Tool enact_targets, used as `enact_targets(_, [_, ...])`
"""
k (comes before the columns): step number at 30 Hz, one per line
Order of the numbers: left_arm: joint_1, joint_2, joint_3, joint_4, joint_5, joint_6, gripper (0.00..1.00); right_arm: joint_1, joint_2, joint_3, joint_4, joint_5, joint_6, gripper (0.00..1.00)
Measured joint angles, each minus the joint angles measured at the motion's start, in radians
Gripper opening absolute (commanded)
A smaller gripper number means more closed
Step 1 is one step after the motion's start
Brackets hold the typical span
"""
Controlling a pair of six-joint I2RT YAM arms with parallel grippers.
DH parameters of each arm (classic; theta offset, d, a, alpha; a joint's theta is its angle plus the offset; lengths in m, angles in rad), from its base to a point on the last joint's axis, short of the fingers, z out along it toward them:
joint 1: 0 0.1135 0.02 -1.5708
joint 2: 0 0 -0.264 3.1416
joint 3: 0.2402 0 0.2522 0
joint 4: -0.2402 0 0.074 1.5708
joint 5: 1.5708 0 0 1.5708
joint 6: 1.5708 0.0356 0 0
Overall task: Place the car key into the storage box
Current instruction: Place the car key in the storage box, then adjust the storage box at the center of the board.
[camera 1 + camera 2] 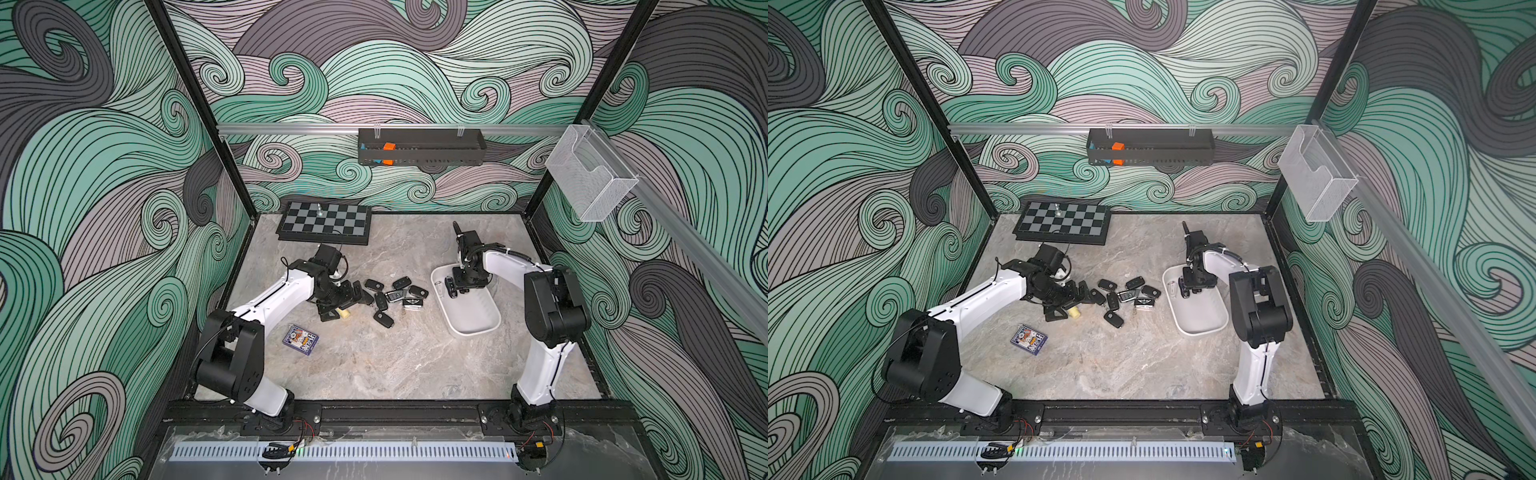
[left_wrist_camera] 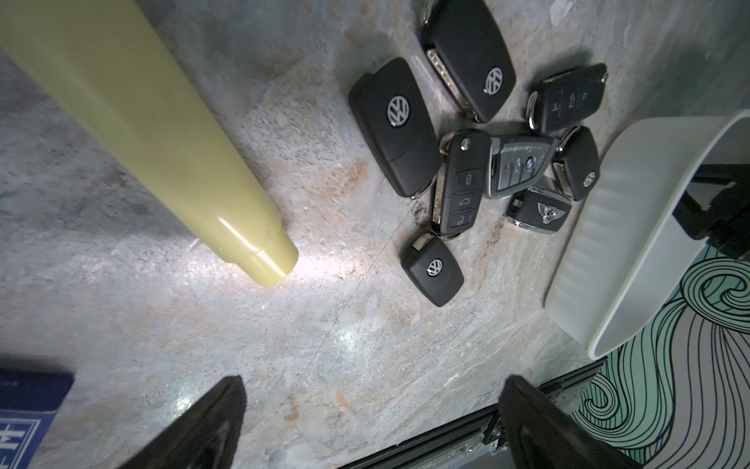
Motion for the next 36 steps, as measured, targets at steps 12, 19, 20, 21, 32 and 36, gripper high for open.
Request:
enact_targets(12, [0.000, 0.006, 0.014, -0.010, 0.000, 0.013, 0.98, -0.051, -0.341, -0.153, 0.005, 0.029, 0.004, 0.69])
enact_targets(19, [-0.008, 0.006, 0.014, -0.020, 0.000, 0.015, 0.98, -0.079, -0.341, -0.275, -0.008, 0.014, 0.024, 0.45])
enact_targets(20, [-0.009, 0.006, 0.014, -0.022, 0.000, 0.016, 0.98, -0.079, -0.341, -0.287, -0.008, 0.010, 0.030, 0.39])
enact_targets(21, [-0.011, 0.006, 0.014, -0.023, 0.000, 0.016, 0.98, -0.079, -0.341, -0.294, -0.010, 0.006, 0.031, 0.35])
enact_targets(32, [-0.073, 0.006, 0.014, -0.026, -0.016, 0.008, 0.96, -0.079, -0.465, -0.395, -0.028, -0.086, 0.097, 0.13])
enact_targets(36, [-0.106, 0.006, 0.013, -0.012, -0.041, -0.012, 0.95, -0.075, -0.527, -0.441, -0.035, -0.120, 0.122, 0.08])
